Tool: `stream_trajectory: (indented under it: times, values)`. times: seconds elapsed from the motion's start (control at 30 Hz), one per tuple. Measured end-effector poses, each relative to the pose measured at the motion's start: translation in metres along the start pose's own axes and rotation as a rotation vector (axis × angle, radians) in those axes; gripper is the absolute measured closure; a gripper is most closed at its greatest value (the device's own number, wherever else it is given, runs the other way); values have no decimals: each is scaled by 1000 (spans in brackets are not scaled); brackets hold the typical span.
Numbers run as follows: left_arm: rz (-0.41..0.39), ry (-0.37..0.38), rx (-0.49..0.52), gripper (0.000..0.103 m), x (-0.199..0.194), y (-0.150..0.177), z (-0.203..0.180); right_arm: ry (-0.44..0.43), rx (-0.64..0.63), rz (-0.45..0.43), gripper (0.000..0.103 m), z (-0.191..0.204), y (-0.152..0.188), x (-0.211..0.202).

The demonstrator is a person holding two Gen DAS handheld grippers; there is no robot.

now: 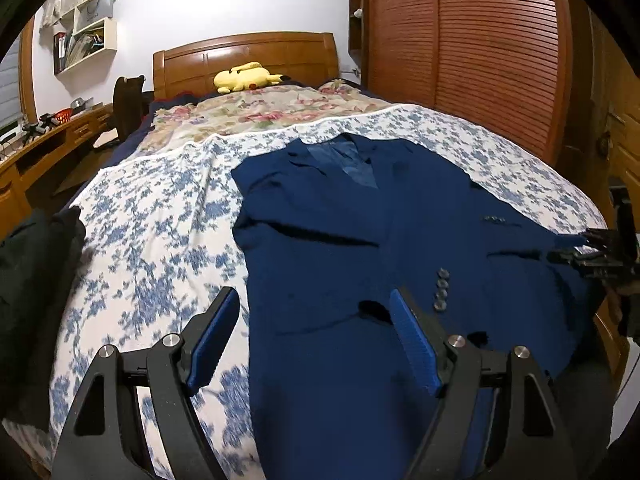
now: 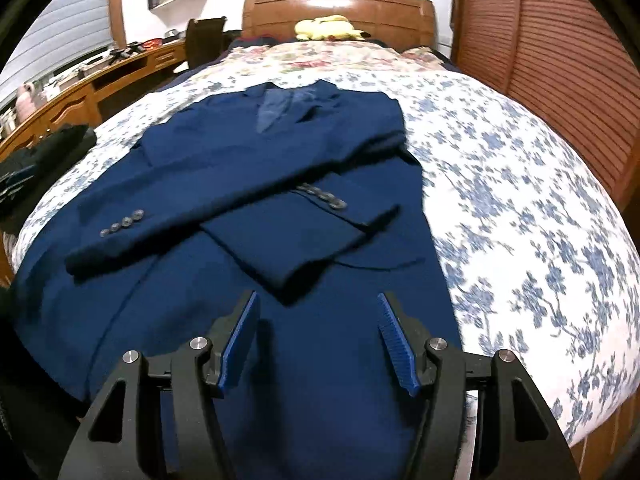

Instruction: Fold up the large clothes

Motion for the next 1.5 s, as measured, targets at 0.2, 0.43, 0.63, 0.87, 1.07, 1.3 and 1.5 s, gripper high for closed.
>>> stream_trajectory:
  times: [0.2, 0.43, 0.63, 0.87, 1.07, 1.3, 1.5]
  values:
    - [12, 1, -30, 25, -7, 16, 11, 23, 25, 1, 41, -15, 9, -9]
    - [48, -61, -86, 25, -5, 32, 42, 45, 47, 6, 40, -31, 19, -18]
    - [67, -76, -101, 25, -14, 46, 50, 45, 67, 18, 40, -40, 26, -22]
    - [107, -5, -101, 50, -17, 67, 38, 44, 53, 35, 34, -33, 29, -24]
    - [152, 8, -104, 56, -12, 85, 34, 30, 48, 46, 34, -37, 30, -24]
    - [159, 45, -128, 65, -16, 89, 33, 16, 29, 60, 34, -37, 31, -26]
    - [167, 75, -142, 69, -19, 94, 30, 6, 18, 61, 34, -35, 35, -27]
Point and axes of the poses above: each gripper's, at about its wrist camera, not at the fingertips, and x roughly the way its jaws point, z to its left, y to its underside, the point moved 2 cm from there along x, roughly the way its jaws point, and after that the axes turned 4 degrees about -x, right-handed, at the moved point
